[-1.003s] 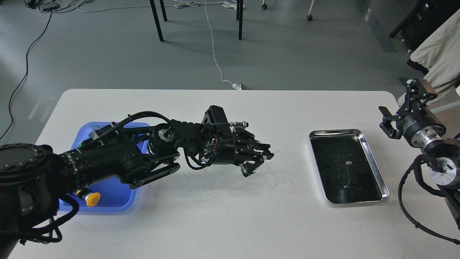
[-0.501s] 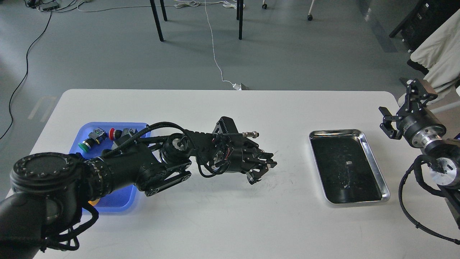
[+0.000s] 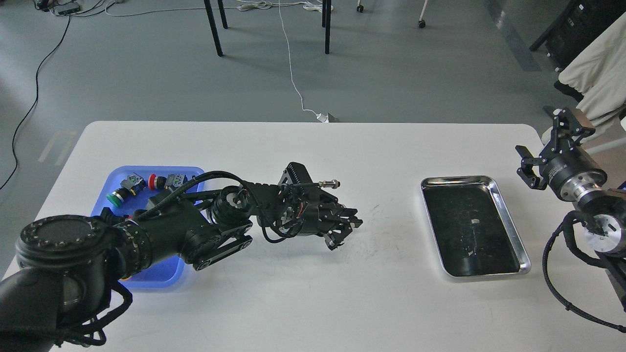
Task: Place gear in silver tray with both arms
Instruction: 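Carry the black gear with the left hand toward the table middle, then release the black gear on the table and lift the left arm away, then swing the right gripper toward the black gear on the table, then lower the open right gripper over the black gear, then close the right gripper fingers on the small black gear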
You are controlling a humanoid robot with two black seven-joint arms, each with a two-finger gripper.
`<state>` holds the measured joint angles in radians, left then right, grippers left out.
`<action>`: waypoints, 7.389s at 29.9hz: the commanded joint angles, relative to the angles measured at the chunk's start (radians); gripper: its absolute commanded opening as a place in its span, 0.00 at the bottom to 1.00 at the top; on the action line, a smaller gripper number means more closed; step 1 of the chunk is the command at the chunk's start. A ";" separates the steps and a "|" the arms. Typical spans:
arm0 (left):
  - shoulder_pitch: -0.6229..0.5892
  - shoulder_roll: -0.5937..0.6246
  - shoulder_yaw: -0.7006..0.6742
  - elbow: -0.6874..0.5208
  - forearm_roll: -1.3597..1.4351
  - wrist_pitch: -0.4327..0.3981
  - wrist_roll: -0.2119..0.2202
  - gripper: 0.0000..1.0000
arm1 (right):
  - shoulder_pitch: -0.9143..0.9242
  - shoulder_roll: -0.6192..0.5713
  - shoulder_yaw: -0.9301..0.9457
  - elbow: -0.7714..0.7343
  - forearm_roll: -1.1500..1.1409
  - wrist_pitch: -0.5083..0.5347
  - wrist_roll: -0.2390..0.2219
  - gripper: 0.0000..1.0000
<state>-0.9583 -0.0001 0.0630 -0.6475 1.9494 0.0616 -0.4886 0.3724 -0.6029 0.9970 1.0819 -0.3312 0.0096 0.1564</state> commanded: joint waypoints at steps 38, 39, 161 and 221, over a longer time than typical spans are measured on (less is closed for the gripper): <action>-0.148 0.069 -0.034 -0.032 -0.455 0.004 0.000 0.56 | 0.097 -0.127 -0.239 0.043 -0.120 0.004 -0.028 0.99; -0.157 0.090 -0.034 -0.035 -0.490 0.004 0.000 0.58 | 0.112 -0.139 -0.264 0.043 -0.129 0.004 -0.026 0.99; -0.019 0.578 -0.253 0.220 -1.702 -0.550 0.085 0.99 | 0.993 0.334 -1.502 -0.117 -1.296 0.095 0.332 0.95; 0.001 0.609 -0.270 0.220 -1.702 -0.550 0.027 0.99 | 0.961 0.529 -1.621 -0.289 -1.295 0.095 0.332 0.57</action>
<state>-0.9566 0.6090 -0.2068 -0.4279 0.2470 -0.4887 -0.4608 1.3283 -0.0769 -0.6245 0.7932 -1.6267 0.1044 0.4888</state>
